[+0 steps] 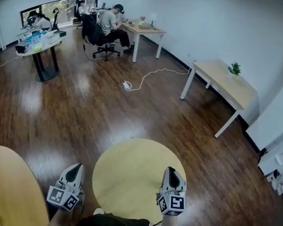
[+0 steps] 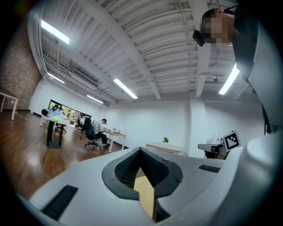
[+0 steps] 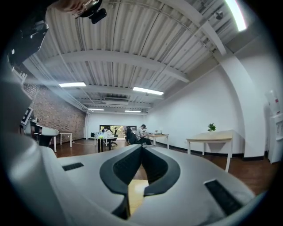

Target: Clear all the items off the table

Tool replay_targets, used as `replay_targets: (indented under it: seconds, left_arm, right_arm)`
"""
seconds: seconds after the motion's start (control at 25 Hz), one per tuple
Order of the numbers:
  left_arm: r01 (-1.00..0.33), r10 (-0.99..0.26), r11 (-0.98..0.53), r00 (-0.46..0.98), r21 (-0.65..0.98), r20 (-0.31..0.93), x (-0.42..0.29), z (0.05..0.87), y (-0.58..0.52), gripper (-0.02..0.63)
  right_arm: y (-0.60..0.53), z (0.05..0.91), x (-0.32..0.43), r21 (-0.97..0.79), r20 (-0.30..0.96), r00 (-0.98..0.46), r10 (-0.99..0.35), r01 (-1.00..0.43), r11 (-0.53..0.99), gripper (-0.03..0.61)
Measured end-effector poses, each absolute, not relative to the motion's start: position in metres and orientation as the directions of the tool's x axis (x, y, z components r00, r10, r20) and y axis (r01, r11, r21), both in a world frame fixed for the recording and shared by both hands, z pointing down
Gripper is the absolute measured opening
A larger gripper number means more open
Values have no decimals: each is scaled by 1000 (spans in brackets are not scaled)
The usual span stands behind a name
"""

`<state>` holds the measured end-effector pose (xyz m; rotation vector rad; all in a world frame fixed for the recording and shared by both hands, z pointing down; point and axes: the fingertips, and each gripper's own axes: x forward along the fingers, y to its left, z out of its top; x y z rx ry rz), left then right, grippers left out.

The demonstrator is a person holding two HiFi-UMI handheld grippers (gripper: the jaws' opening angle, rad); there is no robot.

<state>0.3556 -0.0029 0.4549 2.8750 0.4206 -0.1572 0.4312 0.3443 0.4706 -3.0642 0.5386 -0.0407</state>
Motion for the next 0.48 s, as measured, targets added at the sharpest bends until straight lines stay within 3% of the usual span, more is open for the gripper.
replay_targets:
  seconds: [0.2,0.48]
  left_arm:
    - [40,17,-978,994,206,-111,287,457,-60,-8]
    - [-310,-331,-935,937,172,-110,166,448,-72,-8]
  right_arm:
    - [270,500,460,-89,35,848,-529,-525,-847,5]
    - [161,512,445,-102,42,567,-823,-817,-568,5]
